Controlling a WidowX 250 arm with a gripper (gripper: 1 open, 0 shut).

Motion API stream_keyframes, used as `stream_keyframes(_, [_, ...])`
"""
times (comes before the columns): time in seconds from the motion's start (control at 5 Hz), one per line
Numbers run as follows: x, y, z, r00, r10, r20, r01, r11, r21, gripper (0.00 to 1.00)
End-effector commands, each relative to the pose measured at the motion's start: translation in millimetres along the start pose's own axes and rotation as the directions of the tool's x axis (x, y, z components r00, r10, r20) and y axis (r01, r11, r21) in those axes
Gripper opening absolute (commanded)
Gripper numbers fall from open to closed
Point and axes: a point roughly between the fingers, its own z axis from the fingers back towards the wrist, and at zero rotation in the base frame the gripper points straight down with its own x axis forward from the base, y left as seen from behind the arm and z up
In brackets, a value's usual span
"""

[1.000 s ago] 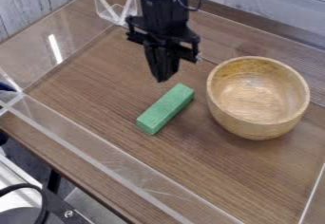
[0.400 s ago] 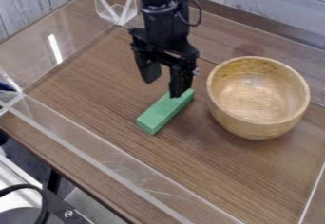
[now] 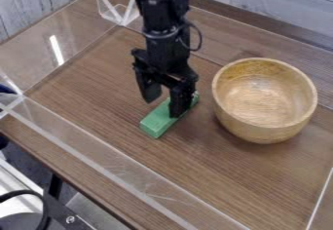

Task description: Put the green block in the brown bowl

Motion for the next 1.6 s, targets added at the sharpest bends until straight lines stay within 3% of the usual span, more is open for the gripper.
stream_keyframes(0.0, [7.1, 5, 0.0, 1.000, 0.005, 0.025, -0.005, 1.000, 0.016, 1.00])
stream_keyframes(0.2, [7.7, 5, -5.0, 1.000, 0.011, 0.017, -0.011, 1.000, 0.016, 0.00])
stream_keyframes(1.0, [9.1, 2, 10.7, 0.999, 0.029, 0.020, -0.030, 1.000, 0.005, 0.00])
stream_keyframes(1.4, [16.6, -3, 39.7, 0.997, 0.033, 0.064, -0.032, 0.999, -0.008, 0.00])
